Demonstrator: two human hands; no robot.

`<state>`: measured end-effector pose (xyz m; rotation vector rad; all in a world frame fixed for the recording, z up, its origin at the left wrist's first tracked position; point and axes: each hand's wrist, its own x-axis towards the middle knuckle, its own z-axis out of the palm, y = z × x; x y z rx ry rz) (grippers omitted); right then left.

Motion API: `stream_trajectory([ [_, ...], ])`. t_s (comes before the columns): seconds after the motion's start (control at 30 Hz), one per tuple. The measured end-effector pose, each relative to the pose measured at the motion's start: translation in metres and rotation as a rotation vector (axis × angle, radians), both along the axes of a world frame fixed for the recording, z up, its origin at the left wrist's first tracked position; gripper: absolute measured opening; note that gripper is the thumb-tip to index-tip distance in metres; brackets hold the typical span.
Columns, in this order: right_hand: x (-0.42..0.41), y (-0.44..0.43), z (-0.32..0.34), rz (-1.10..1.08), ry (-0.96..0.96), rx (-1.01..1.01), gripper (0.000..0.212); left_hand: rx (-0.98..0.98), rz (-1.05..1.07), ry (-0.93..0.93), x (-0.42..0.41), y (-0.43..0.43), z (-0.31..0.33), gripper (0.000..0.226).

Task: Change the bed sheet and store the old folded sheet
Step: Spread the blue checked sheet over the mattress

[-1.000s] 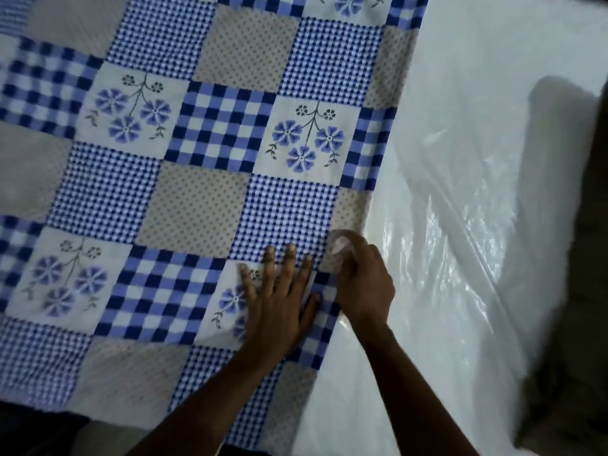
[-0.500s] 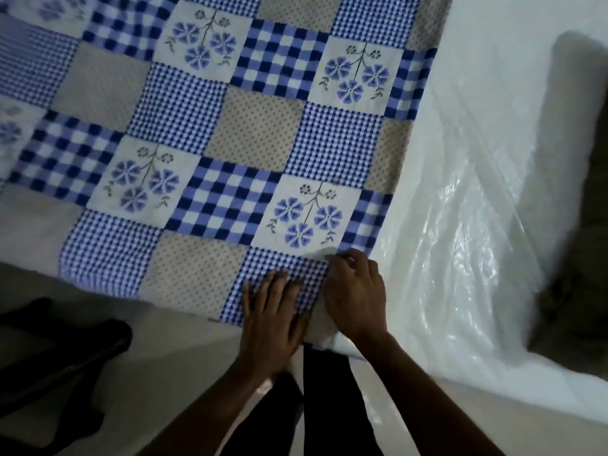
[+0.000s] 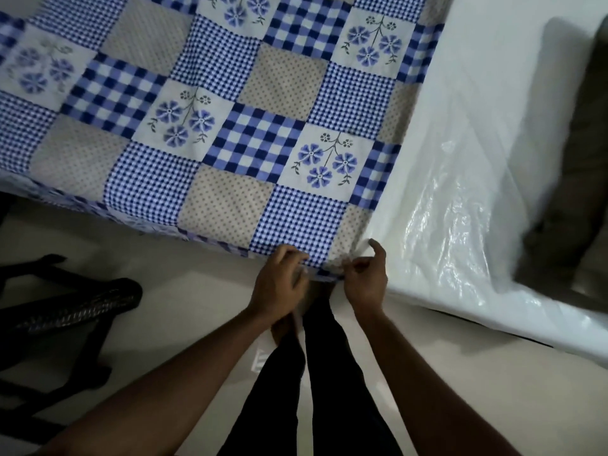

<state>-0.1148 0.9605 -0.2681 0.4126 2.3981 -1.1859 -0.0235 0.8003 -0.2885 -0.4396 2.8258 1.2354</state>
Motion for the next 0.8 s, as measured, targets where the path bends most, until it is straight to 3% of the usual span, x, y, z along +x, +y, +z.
stream_trajectory([
  [0.07, -0.001, 0.015, -0.001, 0.04, -0.01, -0.027, 0.059, -0.027, 0.084, 0.058, -0.009, -0.005, 0.007, 0.029],
  [0.17, 0.001, 0.04, -0.002, 0.061, -0.018, 0.01, 0.054, -0.219, 0.102, 0.062, -0.02, -0.024, 0.011, 0.032],
  [0.27, 0.005, 0.049, 0.006, 0.108, 0.021, 0.155, 0.057, -0.342, 0.09, 0.031, -0.027, -0.054, 0.012, 0.041],
  [0.33, 0.009, 0.042, 0.013, 0.137, 0.143, 0.255, 0.057, -0.36, 0.124, 0.018, -0.031, -0.077, 0.01, 0.043],
  [0.47, -0.002, -0.016, 0.018, 0.444, 0.377, 0.281, 0.038, -0.424, 0.131, 0.0, -0.039, -0.124, 0.004, 0.05],
  [0.63, -0.067, -0.122, -0.012, 0.809, 0.496, 0.319, 0.057, -0.538, 0.141, -0.091, -0.068, -0.189, -0.004, 0.058],
  [0.8, -0.164, -0.15, -0.038, 0.686, 0.426, 0.429, 0.062, -0.547, -0.031, -0.091, -0.121, -0.216, -0.008, 0.062],
])
